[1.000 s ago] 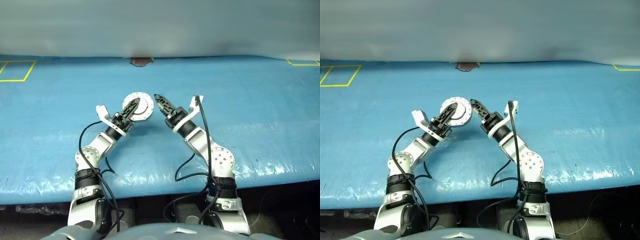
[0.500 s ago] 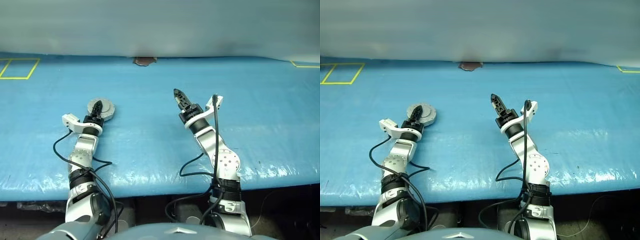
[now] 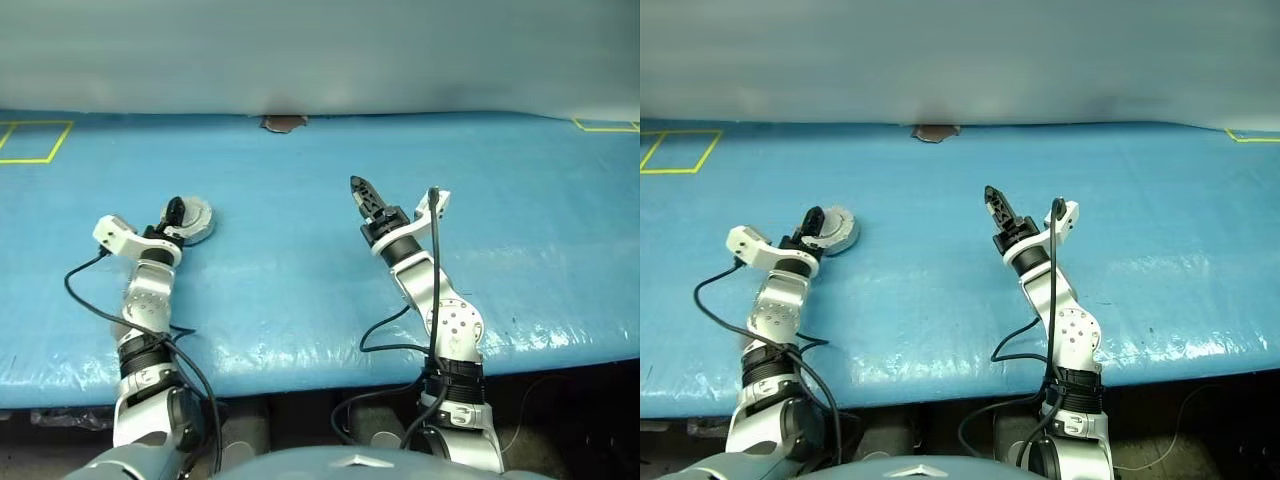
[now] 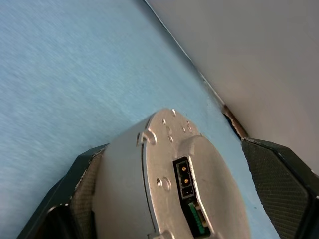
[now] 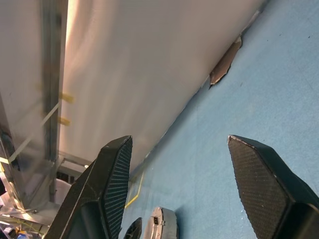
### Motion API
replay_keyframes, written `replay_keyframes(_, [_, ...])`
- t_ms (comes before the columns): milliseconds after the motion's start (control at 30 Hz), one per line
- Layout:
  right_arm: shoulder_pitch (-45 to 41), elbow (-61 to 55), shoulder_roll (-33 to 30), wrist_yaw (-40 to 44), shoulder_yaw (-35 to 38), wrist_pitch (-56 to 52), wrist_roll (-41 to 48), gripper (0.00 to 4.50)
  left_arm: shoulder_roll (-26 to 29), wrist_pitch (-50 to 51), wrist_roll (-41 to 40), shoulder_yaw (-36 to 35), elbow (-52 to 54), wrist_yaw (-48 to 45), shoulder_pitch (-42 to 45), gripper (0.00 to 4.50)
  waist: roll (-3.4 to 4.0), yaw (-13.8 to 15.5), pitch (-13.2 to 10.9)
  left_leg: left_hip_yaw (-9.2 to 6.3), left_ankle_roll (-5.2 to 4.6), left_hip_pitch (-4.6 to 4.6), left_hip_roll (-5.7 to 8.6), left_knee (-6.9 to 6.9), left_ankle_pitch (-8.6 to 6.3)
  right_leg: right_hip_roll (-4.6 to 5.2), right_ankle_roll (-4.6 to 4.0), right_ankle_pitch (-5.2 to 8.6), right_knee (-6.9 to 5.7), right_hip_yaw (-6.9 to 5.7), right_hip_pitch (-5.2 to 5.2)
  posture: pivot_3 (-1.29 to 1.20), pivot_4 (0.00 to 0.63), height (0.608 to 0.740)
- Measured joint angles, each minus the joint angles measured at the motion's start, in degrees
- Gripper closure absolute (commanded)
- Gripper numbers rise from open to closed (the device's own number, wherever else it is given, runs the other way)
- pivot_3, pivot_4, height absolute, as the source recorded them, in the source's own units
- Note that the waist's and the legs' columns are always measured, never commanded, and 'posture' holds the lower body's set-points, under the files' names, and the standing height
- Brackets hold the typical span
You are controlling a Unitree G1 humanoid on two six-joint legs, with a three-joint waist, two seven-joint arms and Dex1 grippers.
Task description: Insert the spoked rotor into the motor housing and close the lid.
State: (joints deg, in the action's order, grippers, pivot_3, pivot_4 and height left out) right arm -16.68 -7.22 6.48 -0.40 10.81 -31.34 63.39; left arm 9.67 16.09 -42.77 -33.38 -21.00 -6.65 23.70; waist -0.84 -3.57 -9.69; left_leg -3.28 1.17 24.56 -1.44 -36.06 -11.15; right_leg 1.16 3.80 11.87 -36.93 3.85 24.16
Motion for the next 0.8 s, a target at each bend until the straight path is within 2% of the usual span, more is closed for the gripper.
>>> replay_keyframes(233, [-0.1,2.6,-0.4,-0.4,-0.3,0.3,-3.1,1.29,2.9,-1.5,1.9,-1.1,7.9,1.4,-5.1,0.01,-0.03,0.6,0.0,0.01,0.02,0.02,0.02,-0.02,0.01,0.03,0.00,0.00,0.01,-0.01,-0.01,0.00,0.150,0.740])
replay_keyframes(333, [2.2,0.8,-3.9,4.6,-6.1,4.3,-12.8,1.29,3.0,-3.3,2.9,1.7,12.8,-2.1,-5.3,0.01,-0.06,1.2,0.0,0.03,0.03,0.01,0.05,-0.03,0.01,0.05,0.05,0.03,0.06,-0.01,-0.03,0.00,0.150,0.740])
replay_keyframes(400, [3.2,-1.1,-9.7,9.7,-11.7,7.8,-21.7,1.29,4.2,-5.0,4.5,6.3,16.8,-8.1,-5.4,0.01,-0.06,1.4,0.0,0.07,0.05,0.00,0.10,-0.05,0.02,0.10,0.05,0.04,0.08,0.02,-0.05,0.00,0.150,0.740])
replay_keyframes(567, [4.8,-7.3,-25.3,19.6,-16.1,11.5,-34.3,1.29,11.6,-5.3,9.9,21.4,24.0,-25.0,-7.8,0.01,-0.02,1.4,0.1,0.14,0.04,-0.14,0.12,-0.01,0.02,0.14,0.06,0.24,0.10,0.08,-0.13,0.00,0.150,0.740])
replay_keyframes(667, [7.0,-9.3,-34.6,25.5,-17.7,12.1,-40.3,0.72,17.5,-4.9,15.9,33.6,25.4,-36.0,-8.9,0.00,-0.02,1.4,0.1,0.17,0.04,-0.38,0.07,0.07,0.02,0.11,-0.16,0.39,0.08,0.08,-0.29,0.00,0.150,0.740])
replay_keyframes(733, [8.7,-9.3,-37.1,28.2,-17.7,12.1,-41.9,0.05,18.9,-4.2,18.1,38.6,25.3,-41.0,-9.2,0.00,-0.03,1.2,0.0,0.26,0.03,-0.50,-0.01,0.11,0.01,0.09,-0.20,0.42,0.06,0.10,-0.33,0.00,0.150,0.740])
replay_keyframes(800, [9.4,-9.2,-37.5,29.0,-17.7,12.1,-43.1,0.05,19.2,-4.2,19.9,41.1,24.8,-43.6,-8.8,0.00,-0.03,1.0,0.0,0.29,0.03,-0.57,-0.05,0.10,0.01,0.05,-0.21,0.42,0.01,0.12,-0.35,0.00,0.150,0.740])
